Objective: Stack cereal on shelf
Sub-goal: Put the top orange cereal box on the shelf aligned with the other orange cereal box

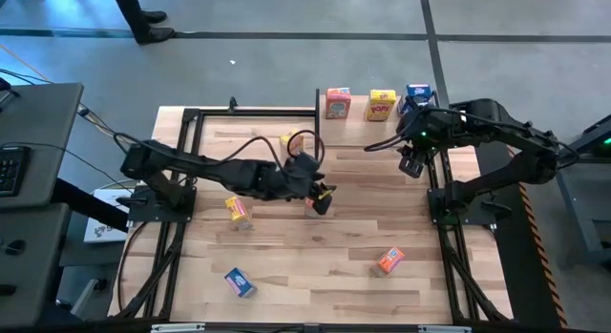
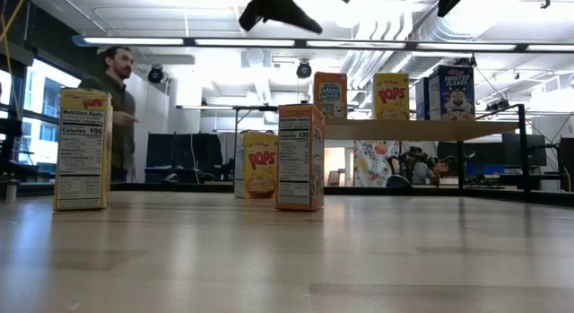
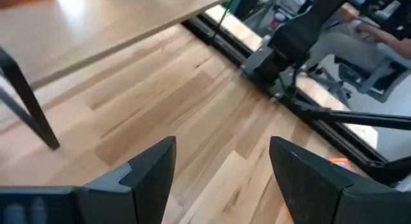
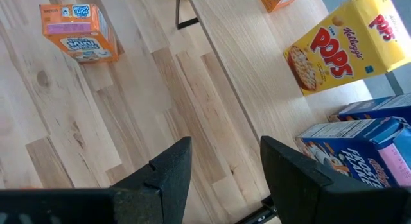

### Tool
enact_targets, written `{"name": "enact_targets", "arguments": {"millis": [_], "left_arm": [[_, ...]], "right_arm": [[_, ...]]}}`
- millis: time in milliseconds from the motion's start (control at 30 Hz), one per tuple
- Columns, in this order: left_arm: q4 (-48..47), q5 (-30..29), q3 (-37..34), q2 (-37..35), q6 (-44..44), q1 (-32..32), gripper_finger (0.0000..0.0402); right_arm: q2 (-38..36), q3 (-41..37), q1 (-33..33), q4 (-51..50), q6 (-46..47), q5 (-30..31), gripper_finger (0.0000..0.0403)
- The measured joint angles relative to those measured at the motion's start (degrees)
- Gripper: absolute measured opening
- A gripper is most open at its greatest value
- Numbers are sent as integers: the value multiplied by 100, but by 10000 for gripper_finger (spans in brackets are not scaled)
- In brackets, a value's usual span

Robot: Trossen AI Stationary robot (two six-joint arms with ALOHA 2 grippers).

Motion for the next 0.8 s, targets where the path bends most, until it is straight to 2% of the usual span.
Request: {"name": "enact_targets", "arguments": {"millis": [433, 800], "left_arm": [[-913, -346, -7, 224, -834, -68, 241], [-929, -434, 0, 729, -1058, -73, 241]], "right_arm": [[0, 0, 1, 84, 1, 0, 177], [0, 0, 0, 84, 1, 0, 177]]}}
